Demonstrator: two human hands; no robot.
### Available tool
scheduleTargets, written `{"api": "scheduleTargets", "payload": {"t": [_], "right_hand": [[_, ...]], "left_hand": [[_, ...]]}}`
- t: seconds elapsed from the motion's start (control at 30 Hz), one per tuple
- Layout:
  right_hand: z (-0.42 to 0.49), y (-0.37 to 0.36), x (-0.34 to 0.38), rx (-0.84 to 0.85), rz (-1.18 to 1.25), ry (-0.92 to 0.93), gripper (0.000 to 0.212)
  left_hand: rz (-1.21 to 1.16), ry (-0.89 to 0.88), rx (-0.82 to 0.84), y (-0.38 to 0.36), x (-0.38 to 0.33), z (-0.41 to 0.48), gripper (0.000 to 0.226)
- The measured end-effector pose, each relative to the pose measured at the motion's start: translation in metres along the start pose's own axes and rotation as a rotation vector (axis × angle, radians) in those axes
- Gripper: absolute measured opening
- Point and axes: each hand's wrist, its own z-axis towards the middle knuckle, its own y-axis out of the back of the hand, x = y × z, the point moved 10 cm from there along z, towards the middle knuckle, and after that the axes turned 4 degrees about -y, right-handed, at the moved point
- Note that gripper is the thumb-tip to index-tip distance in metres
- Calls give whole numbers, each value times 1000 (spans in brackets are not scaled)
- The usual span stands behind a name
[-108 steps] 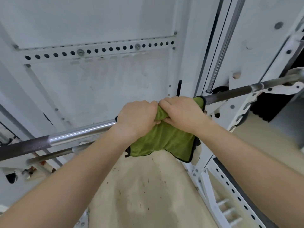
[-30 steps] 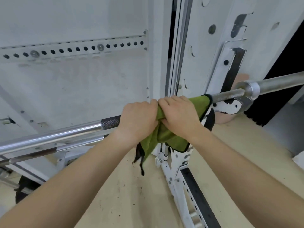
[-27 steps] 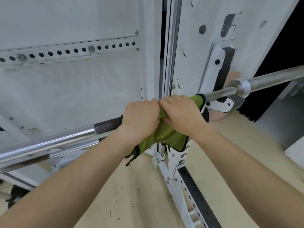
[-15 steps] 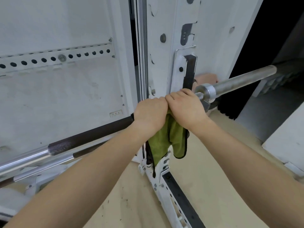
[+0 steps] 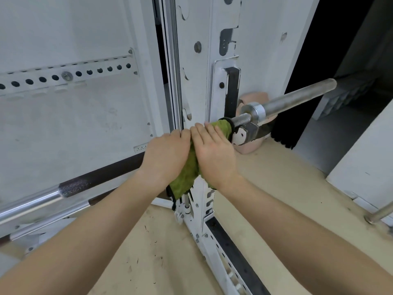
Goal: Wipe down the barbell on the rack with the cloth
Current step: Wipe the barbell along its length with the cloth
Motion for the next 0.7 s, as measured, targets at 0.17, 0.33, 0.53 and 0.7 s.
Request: {"api": "scheduleTargets", "payload": {"t": [0.17,0.33,0.53,0.7], "right_hand": [[-15,27,-7,-109,212,-178,50],[-41,52,-64,-115,699,-672,49],[-99,60,-118,34,776,-902,53],[-136,36,-128,192,1428,-1267,32]], "left_hand": [[-131,23,-215,27,2,-9,26],[-564,15,-382,50,-26,4,34],[-1082,122,-385,69,-73,20,28],[-1332,110,-299,74,-124,28,32]]}}
